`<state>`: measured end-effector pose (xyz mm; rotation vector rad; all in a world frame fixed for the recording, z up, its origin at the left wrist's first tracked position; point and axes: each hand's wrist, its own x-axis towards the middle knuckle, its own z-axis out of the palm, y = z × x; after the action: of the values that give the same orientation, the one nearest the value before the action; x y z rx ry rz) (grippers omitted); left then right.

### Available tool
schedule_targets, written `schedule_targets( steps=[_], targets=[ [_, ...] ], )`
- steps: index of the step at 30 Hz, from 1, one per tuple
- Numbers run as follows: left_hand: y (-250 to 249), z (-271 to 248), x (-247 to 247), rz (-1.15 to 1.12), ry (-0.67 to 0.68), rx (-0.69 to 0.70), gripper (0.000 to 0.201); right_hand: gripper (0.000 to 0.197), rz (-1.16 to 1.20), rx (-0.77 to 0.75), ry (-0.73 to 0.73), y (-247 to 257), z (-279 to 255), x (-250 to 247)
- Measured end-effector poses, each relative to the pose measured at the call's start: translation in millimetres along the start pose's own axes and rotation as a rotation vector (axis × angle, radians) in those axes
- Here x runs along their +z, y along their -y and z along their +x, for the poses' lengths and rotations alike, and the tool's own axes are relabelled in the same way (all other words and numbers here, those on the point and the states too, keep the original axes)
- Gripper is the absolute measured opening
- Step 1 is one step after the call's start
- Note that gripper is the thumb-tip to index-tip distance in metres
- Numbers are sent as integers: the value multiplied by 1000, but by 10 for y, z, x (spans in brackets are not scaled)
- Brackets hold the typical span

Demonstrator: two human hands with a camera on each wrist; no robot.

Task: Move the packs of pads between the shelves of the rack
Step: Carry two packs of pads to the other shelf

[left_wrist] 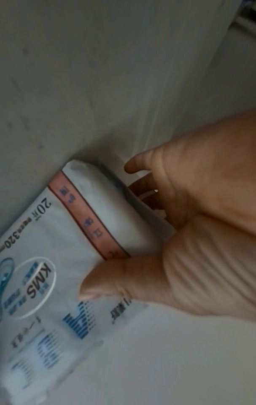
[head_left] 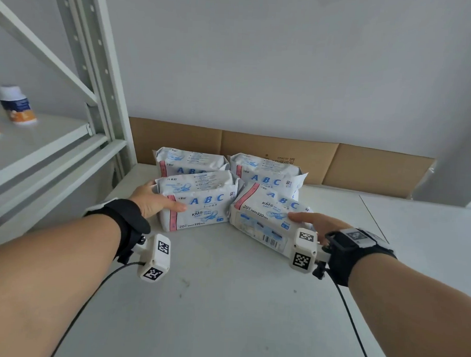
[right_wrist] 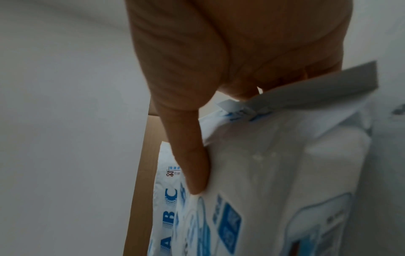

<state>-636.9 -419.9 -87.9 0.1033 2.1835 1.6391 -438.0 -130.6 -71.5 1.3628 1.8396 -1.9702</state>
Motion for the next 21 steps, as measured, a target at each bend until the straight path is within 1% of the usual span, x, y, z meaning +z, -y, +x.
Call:
schedule_targets(
  steps=[3, 5, 7, 10, 12, 14, 18, 21],
  targets=[
    [-12, -28, -5, -7, 23, 8, 58, 39, 46, -41, -13, 26, -62, 51],
    [-1, -59, 9, -22, 36, 12, 54, 34, 64, -50, -18, 2, -108, 92],
    [22, -76, 36, -55, 22, 26, 53, 33, 76, -45, -32, -65, -154, 140],
    [49, -97, 89, -120, -18, 23, 61, 37, 132, -54, -26, -202, -194, 194],
    [55, -126, 130, -169, -19, 11, 56, 44, 144, -83, -36, -282, -240, 189],
    [54, -172, 180, -192, 5, -7, 55, 47, 127, -112, -55, -354, -298, 161],
    [32, -375, 342, -182, 58, -48, 60, 39, 192, -163, -20, -507, -463, 90],
    [17, -579, 468, -182, 101, -77, 54, 49, 229, -227, -29, -649, -660, -31]
  ],
)
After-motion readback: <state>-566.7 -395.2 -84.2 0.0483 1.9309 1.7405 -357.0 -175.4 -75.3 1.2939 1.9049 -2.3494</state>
